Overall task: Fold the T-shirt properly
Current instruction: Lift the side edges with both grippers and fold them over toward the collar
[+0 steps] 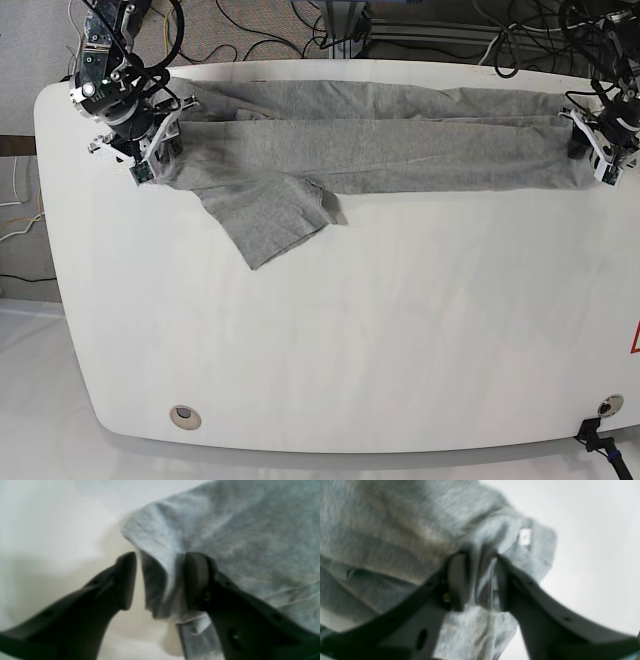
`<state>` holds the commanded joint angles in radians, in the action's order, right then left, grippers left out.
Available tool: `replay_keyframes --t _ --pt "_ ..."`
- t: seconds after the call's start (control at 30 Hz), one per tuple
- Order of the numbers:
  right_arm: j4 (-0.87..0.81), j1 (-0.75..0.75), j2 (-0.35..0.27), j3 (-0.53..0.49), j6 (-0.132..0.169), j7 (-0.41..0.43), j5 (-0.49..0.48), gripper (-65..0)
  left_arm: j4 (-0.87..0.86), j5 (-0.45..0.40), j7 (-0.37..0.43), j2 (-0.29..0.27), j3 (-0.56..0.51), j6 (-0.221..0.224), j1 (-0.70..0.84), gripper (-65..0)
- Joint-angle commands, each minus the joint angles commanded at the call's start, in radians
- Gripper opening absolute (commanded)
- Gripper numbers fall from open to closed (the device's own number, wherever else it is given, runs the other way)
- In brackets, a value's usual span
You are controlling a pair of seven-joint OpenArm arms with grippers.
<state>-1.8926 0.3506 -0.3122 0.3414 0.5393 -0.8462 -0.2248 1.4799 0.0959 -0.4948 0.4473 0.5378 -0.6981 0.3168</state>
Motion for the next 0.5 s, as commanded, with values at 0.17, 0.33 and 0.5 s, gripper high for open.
replay_keyframes --t 0.17,0.33,0.5 --pt "-0.015 -0.002 -0.012 0.015 0.000 0.002 0.002 -31.2 0.006 -0.078 0.006 0.032 -0.008 0.000 -0.028 -34.4" --pt "-0.041 -0.028 -0.012 0.035 0.005 0.012 0.000 -30.8 0.069 -0.078 0.009 0.048 0.023 0.000 -0.051 -34.7" --pt "-0.037 -0.095 -0.011 0.032 0.006 0.018 -0.005 -30.8 0.155 -0.074 0.029 0.005 0.038 0.000 -0.098 -34.7"
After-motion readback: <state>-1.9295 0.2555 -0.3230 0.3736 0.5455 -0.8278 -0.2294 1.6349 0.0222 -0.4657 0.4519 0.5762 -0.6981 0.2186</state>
